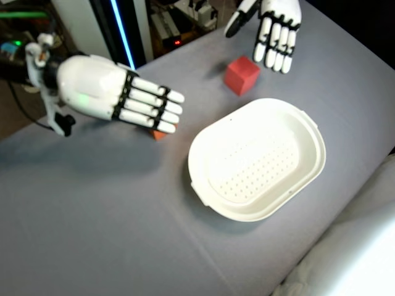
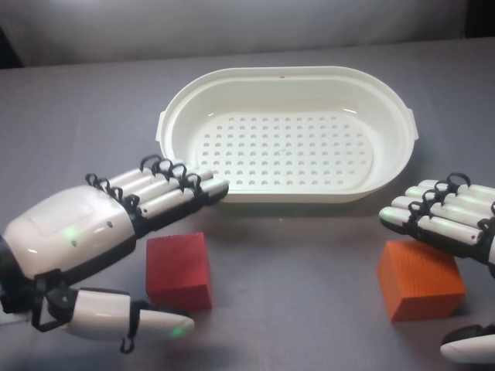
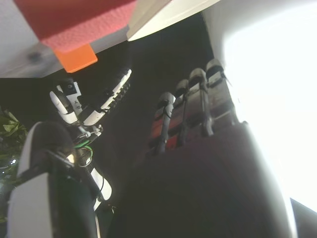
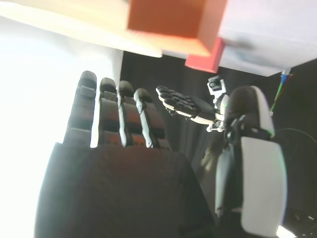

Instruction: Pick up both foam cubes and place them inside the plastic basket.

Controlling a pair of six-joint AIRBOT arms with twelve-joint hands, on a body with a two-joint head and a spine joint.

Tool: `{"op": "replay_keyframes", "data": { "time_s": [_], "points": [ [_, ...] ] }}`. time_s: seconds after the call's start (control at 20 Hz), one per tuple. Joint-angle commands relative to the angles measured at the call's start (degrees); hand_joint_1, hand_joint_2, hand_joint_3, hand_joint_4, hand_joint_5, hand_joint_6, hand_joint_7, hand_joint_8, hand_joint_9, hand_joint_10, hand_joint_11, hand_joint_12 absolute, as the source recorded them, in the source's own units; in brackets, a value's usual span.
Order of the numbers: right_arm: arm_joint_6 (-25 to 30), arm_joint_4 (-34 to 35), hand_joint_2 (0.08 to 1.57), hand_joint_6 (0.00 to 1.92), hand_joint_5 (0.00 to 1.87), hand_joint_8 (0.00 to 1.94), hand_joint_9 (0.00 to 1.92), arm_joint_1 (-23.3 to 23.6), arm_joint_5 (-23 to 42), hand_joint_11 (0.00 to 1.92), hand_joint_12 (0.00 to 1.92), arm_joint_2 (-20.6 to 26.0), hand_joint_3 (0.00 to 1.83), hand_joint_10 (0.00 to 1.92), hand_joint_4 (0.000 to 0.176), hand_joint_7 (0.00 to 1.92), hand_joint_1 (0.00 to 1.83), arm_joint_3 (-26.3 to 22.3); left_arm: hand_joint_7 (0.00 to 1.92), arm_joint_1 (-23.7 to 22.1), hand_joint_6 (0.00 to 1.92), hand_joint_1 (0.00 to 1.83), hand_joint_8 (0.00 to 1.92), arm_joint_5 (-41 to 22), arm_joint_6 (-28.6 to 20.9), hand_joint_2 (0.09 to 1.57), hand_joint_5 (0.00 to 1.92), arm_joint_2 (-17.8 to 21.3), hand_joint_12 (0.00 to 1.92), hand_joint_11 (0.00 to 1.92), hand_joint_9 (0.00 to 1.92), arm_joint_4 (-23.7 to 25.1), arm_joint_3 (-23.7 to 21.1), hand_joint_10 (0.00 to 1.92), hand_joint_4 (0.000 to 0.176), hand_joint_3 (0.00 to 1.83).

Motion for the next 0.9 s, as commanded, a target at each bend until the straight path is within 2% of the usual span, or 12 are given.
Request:
{"op": "replay_keyframes", "data": {
  "time_s": [0.0, 0.05, 0.15, 0.2, 0.25, 0.3, 0.35, 0.4, 0.5, 0.55, 0.6, 0.85],
  "points": [
    [0.6, 0.6, 1.01, 0.00, 0.00, 0.00, 0.00, 0.7, 4.7, 0.00, 0.00, -0.7, 0.00, 0.00, 0.000, 0.00, 0.60, 0.7, 0.00, -0.7, 0.00, 0.53, 0.00, -4.5, -0.8, 1.01, 0.00, -0.8, 0.01, 0.02, 0.00, -0.5, 0.6, 0.00, 0.030, 0.00],
    [0.8, 0.7, 1.01, 0.00, 0.00, 0.00, 0.00, 1.3, 3.4, 0.00, 0.00, -1.9, 0.00, 0.00, 0.000, 0.00, 0.62, 1.6, 0.00, -0.8, 0.00, 0.60, 0.00, -3.0, -1.3, 1.00, 0.00, -1.8, 0.24, 0.00, 0.01, -0.5, 1.4, 0.02, 0.011, 0.00],
    [1.1, 1.1, 1.02, 0.00, 0.00, 0.00, 0.00, 2.0, 1.8, 0.00, 0.00, -3.6, 0.00, 0.00, 0.000, 0.00, 0.69, 2.9, 0.04, -0.8, 0.00, 0.69, 0.00, -1.2, -2.3, 1.01, 0.00, -3.4, 0.80, 0.00, 0.08, -0.5, 2.8, 0.03, 0.029, 0.00],
    [1.9, 1.1, 1.07, 0.00, 0.00, 0.00, 0.04, 2.3, 1.3, 0.05, 0.02, -4.5, 0.00, 0.02, 0.000, 0.01, 0.77, 3.7, 0.12, -0.9, 0.01, 0.82, 0.01, -0.4, -3.1, 1.08, 0.07, -4.4, 1.14, 0.00, 0.16, -0.5, 3.7, 0.07, 0.005, 0.01],
    [2.8, 1.2, 1.15, 0.00, 0.06, 0.00, 0.15, 2.6, 0.8, 0.01, 0.58, -5.4, 0.00, 0.04, 0.000, 0.12, 0.85, 4.7, 0.23, -1.2, 0.03, 0.93, 0.04, 0.2, -3.6, 1.13, 0.17, -5.1, 1.40, 0.00, 0.26, -0.5, 4.3, 0.12, 0.000, 0.02],
    [3.3, 1.4, 1.19, 0.12, 0.43, 0.12, 0.46, 2.9, 0.3, 0.03, 1.25, -6.1, 0.00, 0.20, 0.000, 0.52, 1.06, 5.5, 0.48, -1.4, 0.09, 1.17, 0.36, 0.9, -3.7, 1.16, 0.43, -5.5, 1.59, 0.34, 0.47, -0.5, 4.8, 0.90, 0.000, 0.02],
    [3.5, 1.5, 1.20, 0.96, 0.66, 1.00, 0.70, 3.2, -0.1, 0.41, 1.52, -6.6, 0.00, 1.21, 0.000, 0.80, 1.30, 6.0, 0.68, -1.6, 1.00, 1.31, 1.19, 1.4, -3.7, 1.22, 0.54, -5.8, 1.62, 0.69, 0.79, -0.5, 5.0, 1.40, 0.000, 0.01],
    [3.6, 1.6, 1.22, 1.16, 0.67, 1.27, 0.74, 3.5, -0.1, 0.59, 1.59, -6.8, 0.00, 1.48, 0.000, 0.81, 1.34, 6.3, 0.72, -1.8, 1.18, 1.34, 1.35, 1.3, -3.7, 1.24, 0.57, -6.0, 1.61, 0.77, 0.84, -0.5, 5.3, 1.55, 0.000, 0.00],
    [3.4, 1.7, 1.24, 1.32, 0.62, 1.35, 0.75, 3.9, 1.0, 0.64, 1.63, -6.6, 0.00, 1.56, 0.000, 0.75, 1.34, 6.2, 0.68, -2.0, 1.26, 1.21, 1.69, 0.1, -3.7, 1.29, 0.63, -5.6, 1.77, 0.86, 0.80, -0.5, 5.2, 1.72, 0.000, 0.01],
    [3.2, 1.7, 1.24, 1.32, 0.63, 1.35, 0.75, 4.1, 1.9, 0.64, 1.67, -6.0, 0.00, 1.58, 0.000, 0.75, 1.34, 5.9, 0.64, -2.3, 1.22, 1.31, 1.60, -0.6, -3.5, 1.28, 0.63, -5.1, 1.78, 0.85, 0.78, -0.6, 4.9, 1.72, 0.000, 0.00],
    [3.0, 1.6, 1.25, 1.34, 0.62, 1.41, 0.71, 4.7, 3.5, 0.55, 1.73, -4.8, 0.00, 1.62, 0.000, 0.72, 1.33, 5.2, 0.63, -3.0, 1.30, 1.33, 1.49, -1.8, -2.4, 1.27, 0.64, -4.1, 1.73, 0.76, 0.75, -0.6, 4.2, 1.66, 0.000, 0.00],
    [-0.1, 1.8, 1.24, 1.36, 0.61, 1.34, 0.71, 11.5, 7.7, 0.51, 1.66, -2.3, 0.00, 1.57, 0.000, 0.78, 1.34, 5.7, 0.69, -10.8, 1.24, 1.34, 1.47, -3.9, 1.2, 1.25, 0.66, -2.5, 1.59, 0.75, 0.75, -0.7, 5.4, 1.59, 0.000, 0.00]
  ]
}}
